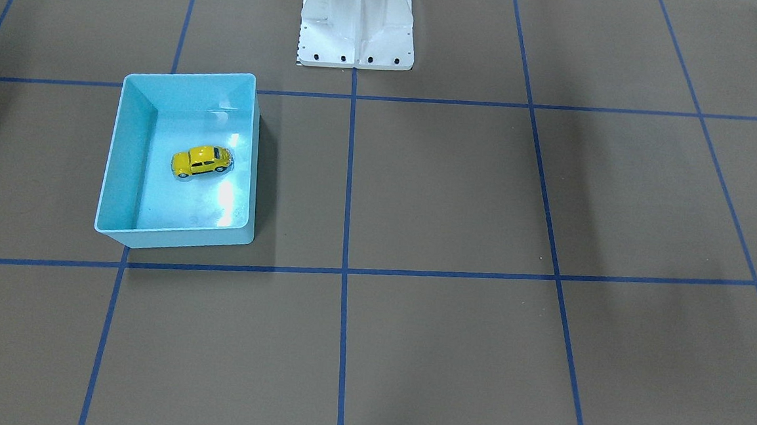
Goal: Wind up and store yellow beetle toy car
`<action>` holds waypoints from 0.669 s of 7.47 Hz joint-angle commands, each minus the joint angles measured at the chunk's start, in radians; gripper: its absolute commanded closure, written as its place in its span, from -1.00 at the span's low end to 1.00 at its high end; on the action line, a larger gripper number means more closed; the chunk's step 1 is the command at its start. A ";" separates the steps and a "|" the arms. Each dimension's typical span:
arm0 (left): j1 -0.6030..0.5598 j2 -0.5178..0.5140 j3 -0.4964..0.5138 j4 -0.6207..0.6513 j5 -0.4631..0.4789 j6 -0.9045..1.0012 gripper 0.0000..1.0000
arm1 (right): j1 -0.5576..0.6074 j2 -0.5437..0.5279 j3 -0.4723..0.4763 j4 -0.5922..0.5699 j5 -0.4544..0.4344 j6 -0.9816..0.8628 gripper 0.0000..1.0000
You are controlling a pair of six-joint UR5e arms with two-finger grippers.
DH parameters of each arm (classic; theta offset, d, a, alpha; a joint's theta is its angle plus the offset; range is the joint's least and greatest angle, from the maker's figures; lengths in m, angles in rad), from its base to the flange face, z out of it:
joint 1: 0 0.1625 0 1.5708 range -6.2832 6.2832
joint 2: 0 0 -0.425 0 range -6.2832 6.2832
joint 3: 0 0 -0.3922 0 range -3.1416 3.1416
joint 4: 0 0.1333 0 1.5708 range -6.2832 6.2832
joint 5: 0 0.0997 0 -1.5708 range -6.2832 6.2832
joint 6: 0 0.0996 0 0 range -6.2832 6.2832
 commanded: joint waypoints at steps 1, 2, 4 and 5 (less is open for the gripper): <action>-0.001 0.000 0.000 0.001 0.000 0.000 -1.00 | 0.000 -0.001 -0.007 0.004 0.000 -0.004 -0.99; -0.001 0.000 0.000 0.001 0.000 0.000 -1.00 | 0.000 0.007 -0.001 0.004 0.000 -0.001 -0.99; 0.001 0.000 0.002 -0.001 0.000 0.000 -1.00 | 0.000 0.009 0.006 0.004 0.002 0.002 -0.99; 0.001 0.000 0.003 -0.001 0.000 0.000 -1.00 | 0.000 0.006 0.004 0.004 0.002 0.003 -0.99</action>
